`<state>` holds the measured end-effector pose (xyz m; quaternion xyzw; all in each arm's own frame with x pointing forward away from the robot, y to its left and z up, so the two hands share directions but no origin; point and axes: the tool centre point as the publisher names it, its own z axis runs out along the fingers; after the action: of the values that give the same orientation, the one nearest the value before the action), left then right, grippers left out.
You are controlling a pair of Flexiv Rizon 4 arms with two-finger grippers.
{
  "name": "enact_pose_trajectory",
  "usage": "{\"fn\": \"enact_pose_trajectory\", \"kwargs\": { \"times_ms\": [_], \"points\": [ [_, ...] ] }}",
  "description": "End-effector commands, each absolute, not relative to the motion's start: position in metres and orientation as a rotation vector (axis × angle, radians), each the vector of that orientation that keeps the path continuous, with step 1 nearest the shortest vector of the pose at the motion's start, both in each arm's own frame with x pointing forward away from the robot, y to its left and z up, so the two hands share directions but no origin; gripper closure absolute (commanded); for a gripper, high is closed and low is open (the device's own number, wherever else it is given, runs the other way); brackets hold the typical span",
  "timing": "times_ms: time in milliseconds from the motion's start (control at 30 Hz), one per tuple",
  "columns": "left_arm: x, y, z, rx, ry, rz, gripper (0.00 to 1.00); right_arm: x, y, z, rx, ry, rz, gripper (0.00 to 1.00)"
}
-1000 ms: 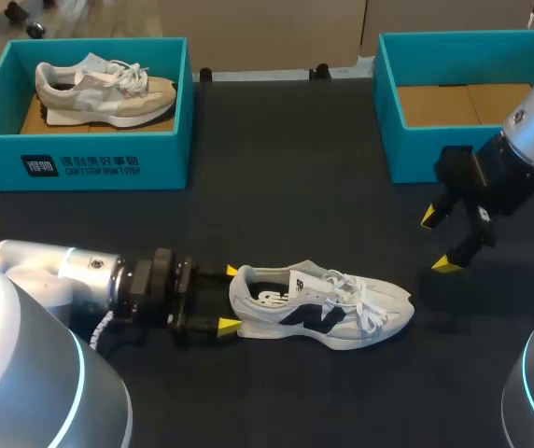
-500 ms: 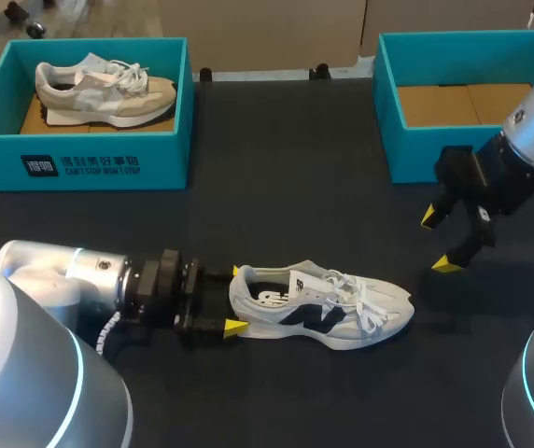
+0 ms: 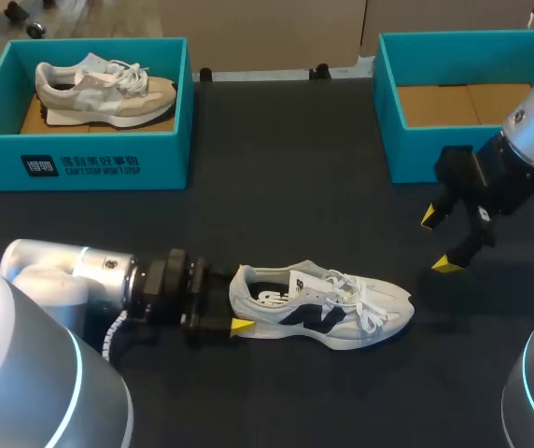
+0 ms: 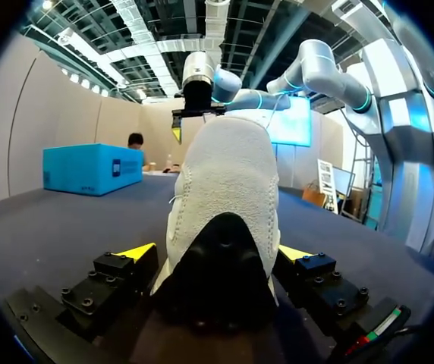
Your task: Take the shoe out of the shoebox, open the shoe tongue, remove and reinsert the insole, then place the shoe into the shoebox
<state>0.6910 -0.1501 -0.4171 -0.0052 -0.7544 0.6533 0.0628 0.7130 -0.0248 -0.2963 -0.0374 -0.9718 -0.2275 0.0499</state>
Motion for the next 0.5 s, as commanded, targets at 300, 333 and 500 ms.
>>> {"fn": "enact_pose_trajectory", "kwargs": {
  "times_ms": [300, 333, 500],
  "points": [
    [0.6944, -0.1547, -0.4194, -0.001, -2.303, 1.975, 0.00, 0.7120, -0.0248, -0.2968, -0.114, -2.962, -0.690, 0.00],
    [0.6946, -0.1547, -0.4193, 0.000, -2.300, 1.976, 0.00, 0.7120, -0.0248, -0.2968, -0.114, -2.962, -0.690, 0.00],
    [0.6919, -0.1543, -0.4186, -0.012, -2.289, 1.970, 0.00, 0.7120, -0.0248, -0.2968, -0.114, -2.962, -0.690, 0.00]
  ]
}}
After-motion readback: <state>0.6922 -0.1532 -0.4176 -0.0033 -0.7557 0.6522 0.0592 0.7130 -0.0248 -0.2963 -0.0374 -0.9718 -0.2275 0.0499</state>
